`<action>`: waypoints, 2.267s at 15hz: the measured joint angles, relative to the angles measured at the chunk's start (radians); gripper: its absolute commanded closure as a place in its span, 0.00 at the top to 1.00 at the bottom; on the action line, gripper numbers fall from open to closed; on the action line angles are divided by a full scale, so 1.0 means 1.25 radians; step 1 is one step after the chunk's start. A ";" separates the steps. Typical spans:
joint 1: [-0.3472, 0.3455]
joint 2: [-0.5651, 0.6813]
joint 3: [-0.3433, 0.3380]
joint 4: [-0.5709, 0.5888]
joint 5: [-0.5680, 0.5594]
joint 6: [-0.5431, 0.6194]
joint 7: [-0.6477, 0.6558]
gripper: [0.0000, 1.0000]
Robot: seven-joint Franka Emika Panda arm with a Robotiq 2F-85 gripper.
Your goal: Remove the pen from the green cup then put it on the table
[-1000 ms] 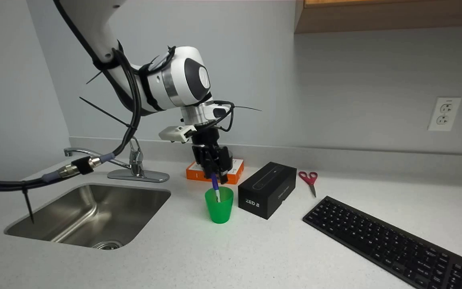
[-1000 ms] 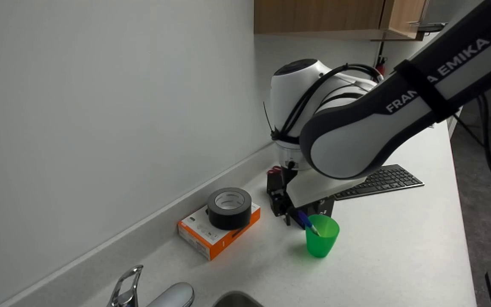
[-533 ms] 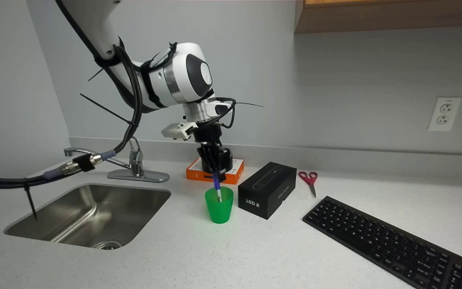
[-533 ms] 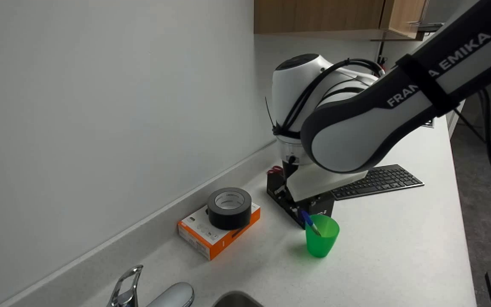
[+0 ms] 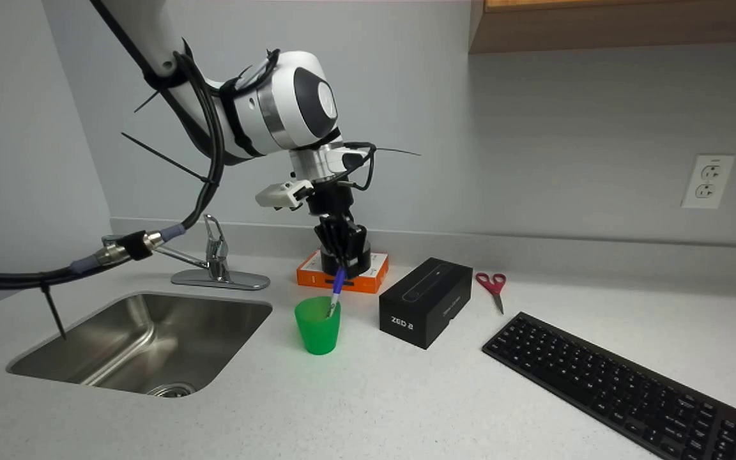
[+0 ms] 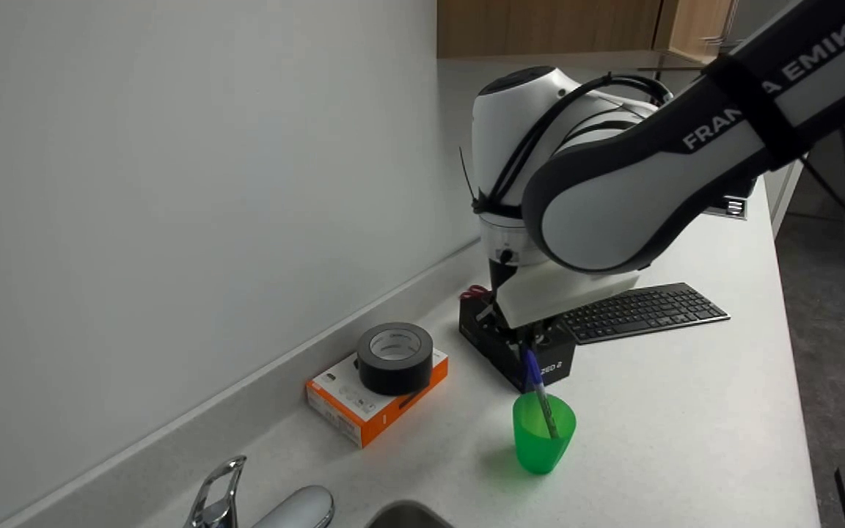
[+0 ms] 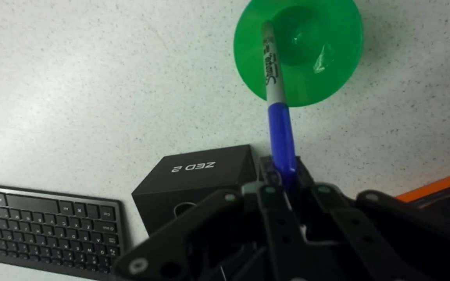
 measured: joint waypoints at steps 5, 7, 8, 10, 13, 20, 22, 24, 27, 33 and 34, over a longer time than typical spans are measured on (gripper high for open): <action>-0.007 -0.046 0.000 -0.005 0.009 -0.004 -0.003 0.03; -0.019 -0.083 0.001 -0.005 0.026 -0.033 -0.021 0.03; -0.026 -0.103 0.001 -0.005 0.035 -0.055 -0.035 0.03; -0.045 -0.136 0.000 -0.004 0.043 -0.106 -0.062 0.03; -0.076 -0.147 -0.001 -0.004 0.043 -0.208 -0.107 0.03; -0.107 -0.014 -0.007 -0.014 0.017 -0.281 -0.139 0.03; -0.106 0.038 -0.008 -0.014 0.004 -0.241 -0.128 0.03; -0.103 0.083 -0.013 -0.012 -0.004 -0.203 -0.117 0.03; -0.094 0.125 -0.023 -0.009 -0.006 -0.163 -0.110 0.38; -0.079 0.141 -0.040 0.002 -0.006 -0.149 -0.103 0.82; -0.077 0.141 -0.041 0.004 -0.006 -0.149 -0.102 0.89</action>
